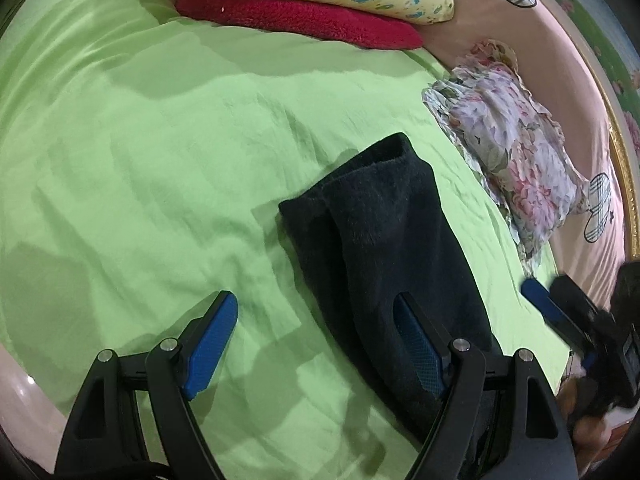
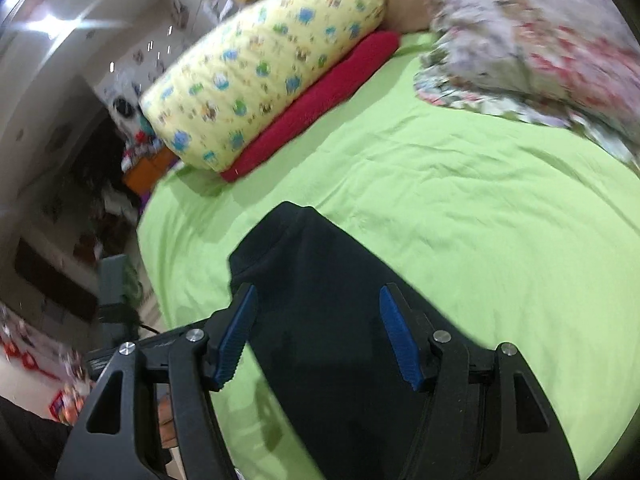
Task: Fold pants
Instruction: 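Lower the cuff onto the pants and open the right gripper, then grasp the folded pants end with the left gripper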
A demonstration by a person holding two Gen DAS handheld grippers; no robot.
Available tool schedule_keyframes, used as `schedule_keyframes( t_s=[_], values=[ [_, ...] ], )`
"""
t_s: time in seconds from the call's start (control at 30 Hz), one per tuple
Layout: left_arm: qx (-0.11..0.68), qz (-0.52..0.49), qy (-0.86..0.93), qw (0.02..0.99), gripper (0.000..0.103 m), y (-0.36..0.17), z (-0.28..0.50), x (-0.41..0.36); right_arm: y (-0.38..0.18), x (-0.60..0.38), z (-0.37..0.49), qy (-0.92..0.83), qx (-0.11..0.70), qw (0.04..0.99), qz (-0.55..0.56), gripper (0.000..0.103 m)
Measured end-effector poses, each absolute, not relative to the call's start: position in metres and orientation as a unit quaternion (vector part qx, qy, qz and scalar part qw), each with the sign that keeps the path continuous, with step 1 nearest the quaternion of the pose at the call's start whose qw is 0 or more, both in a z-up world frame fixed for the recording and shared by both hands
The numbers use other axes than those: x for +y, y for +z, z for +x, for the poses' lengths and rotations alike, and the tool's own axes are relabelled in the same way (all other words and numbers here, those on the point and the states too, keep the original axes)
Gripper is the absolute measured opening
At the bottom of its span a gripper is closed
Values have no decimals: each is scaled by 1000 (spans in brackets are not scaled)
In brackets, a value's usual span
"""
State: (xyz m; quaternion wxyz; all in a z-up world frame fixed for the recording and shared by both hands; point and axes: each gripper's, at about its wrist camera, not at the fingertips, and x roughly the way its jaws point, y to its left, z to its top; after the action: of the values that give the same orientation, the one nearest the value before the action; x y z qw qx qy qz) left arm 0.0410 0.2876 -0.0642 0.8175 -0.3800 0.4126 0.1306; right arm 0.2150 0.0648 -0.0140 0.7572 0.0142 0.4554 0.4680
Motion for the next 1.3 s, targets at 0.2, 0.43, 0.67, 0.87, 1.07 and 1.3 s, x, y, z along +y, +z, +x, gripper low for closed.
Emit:
schedule_keyframes(
  t_s=[0.2, 0.43, 0.67, 0.87, 1.07, 1.3],
  values=[
    [409, -384, 140, 816, 81, -67, 51, 289, -22, 111, 248, 491, 462, 737, -41, 65],
    [406, -356, 159, 827, 81, -69, 60, 281, -41, 149, 274, 512, 499, 695, -74, 64],
    [404, -332, 172, 835, 80, -72, 70, 276, -66, 174, 287, 513, 527, 673, -71, 51],
    [394, -336, 172, 838, 66, -72, 72, 280, -65, 177, 275, 515, 515, 680, -82, 26],
    [386, -353, 126, 843, 33, -64, 73, 280, -48, 163, 265, 523, 497, 689, -66, 19],
    [358, -348, 94, 861, 32, -28, 65, 266, -15, 129, 256, 535, 474, 699, -24, 18]
  ],
)
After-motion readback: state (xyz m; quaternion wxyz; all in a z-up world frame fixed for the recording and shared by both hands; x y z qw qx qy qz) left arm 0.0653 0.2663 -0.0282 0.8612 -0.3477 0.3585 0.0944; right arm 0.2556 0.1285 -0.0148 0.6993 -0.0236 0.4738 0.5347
